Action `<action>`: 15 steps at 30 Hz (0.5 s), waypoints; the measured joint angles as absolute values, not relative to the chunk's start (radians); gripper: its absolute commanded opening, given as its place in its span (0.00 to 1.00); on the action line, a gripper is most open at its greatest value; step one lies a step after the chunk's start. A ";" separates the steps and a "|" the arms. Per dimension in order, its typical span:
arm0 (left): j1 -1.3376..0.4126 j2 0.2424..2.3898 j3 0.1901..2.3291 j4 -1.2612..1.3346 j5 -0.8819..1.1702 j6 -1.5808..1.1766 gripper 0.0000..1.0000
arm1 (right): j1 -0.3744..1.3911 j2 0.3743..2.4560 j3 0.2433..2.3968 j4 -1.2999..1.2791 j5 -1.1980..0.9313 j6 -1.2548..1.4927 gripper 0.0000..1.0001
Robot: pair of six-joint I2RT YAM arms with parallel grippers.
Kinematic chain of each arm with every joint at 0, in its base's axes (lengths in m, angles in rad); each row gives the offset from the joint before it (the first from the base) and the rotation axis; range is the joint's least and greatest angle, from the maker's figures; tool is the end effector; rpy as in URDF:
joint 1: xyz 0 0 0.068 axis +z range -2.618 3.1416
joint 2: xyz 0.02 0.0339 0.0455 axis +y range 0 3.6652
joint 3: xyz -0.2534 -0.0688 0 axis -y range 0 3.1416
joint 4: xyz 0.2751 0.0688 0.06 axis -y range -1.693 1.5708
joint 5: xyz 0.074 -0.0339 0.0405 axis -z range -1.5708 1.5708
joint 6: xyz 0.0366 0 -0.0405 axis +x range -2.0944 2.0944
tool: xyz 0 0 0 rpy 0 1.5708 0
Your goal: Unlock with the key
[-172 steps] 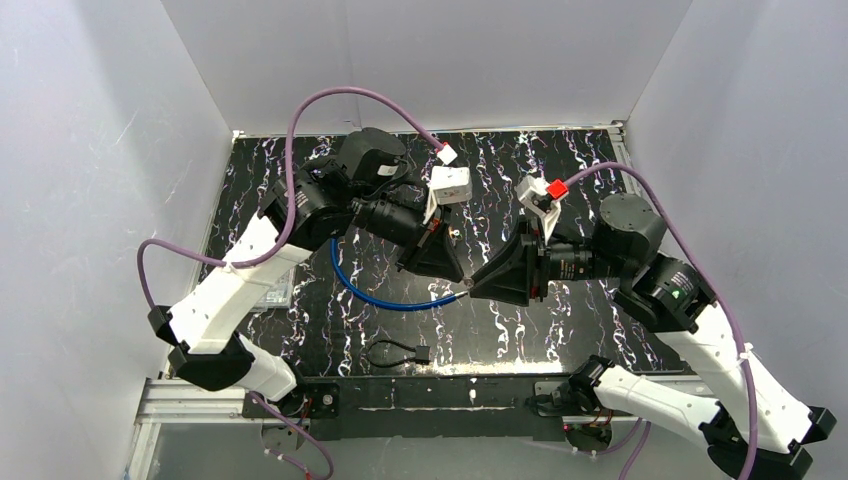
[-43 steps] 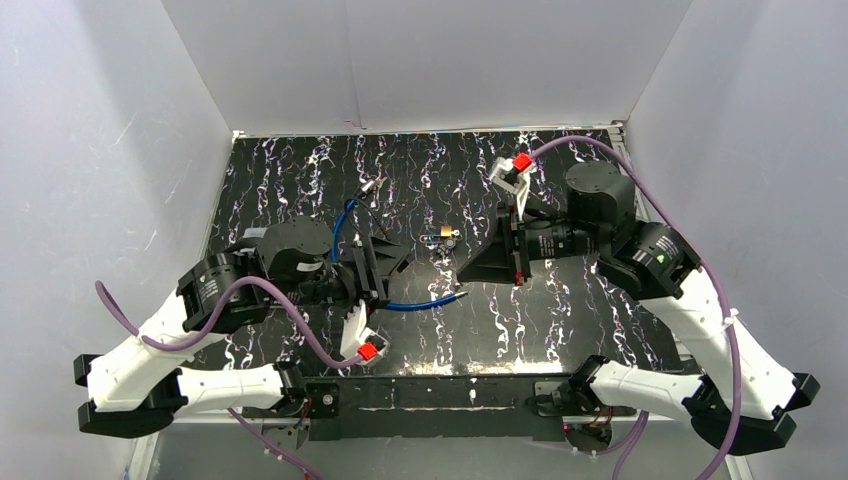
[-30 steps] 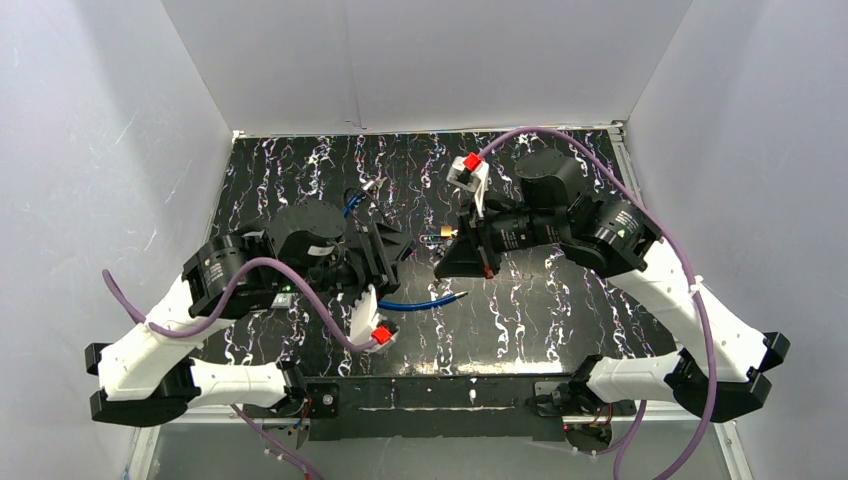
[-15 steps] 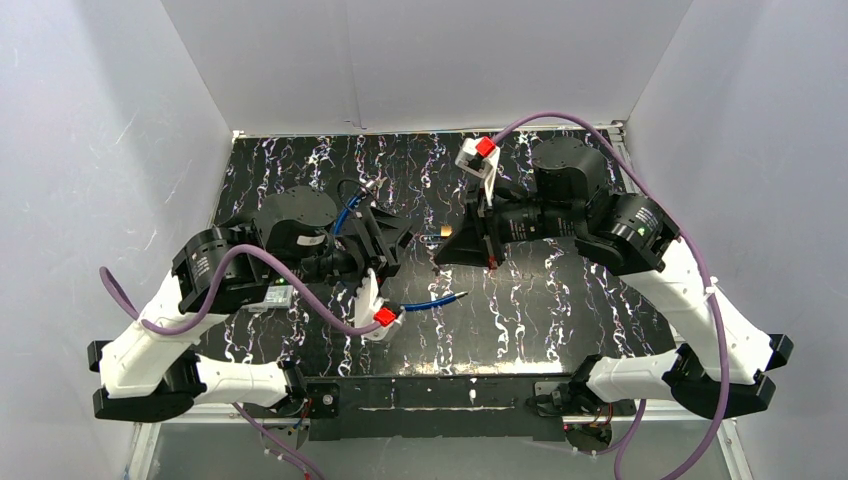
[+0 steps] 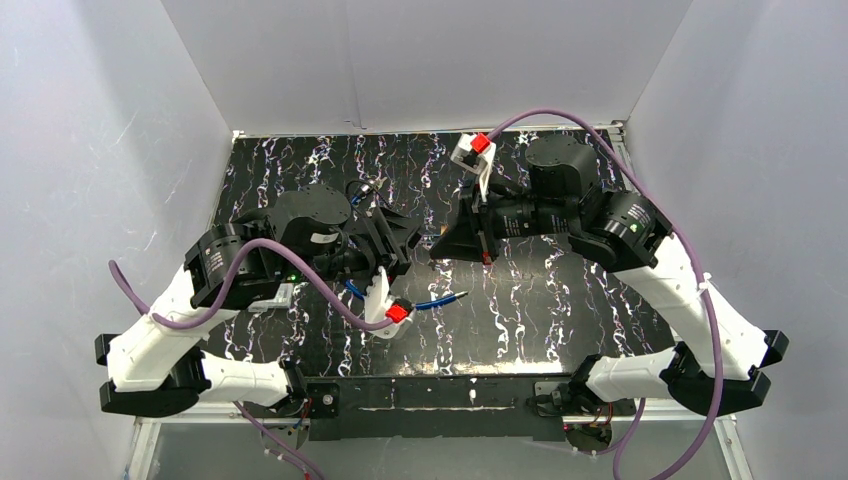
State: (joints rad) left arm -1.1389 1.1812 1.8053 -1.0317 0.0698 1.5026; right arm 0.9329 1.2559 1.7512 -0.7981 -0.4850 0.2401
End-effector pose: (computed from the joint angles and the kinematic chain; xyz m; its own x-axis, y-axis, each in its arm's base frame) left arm 0.0870 -0.1949 0.5136 0.9193 0.3831 -0.0901 0.2291 -0.3347 0.9141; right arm 0.1391 0.2163 0.5063 -0.4045 -0.1924 -0.8941 -0.9055 0.2214 0.3620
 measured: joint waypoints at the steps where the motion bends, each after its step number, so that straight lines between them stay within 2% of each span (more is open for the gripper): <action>1: -1.142 1.184 1.810 -1.031 0.068 1.502 0.00 | 0.933 1.258 1.751 -0.794 -0.484 0.240 0.01; 15: -1.164 1.188 1.822 -1.026 0.041 1.503 0.00 | 0.933 1.272 1.751 -0.783 -0.477 0.241 0.01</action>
State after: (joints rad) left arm -1.1644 1.1883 1.8225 -1.0256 0.0411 1.5032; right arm 0.9329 1.2720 1.7508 -0.7830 -0.4767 0.2405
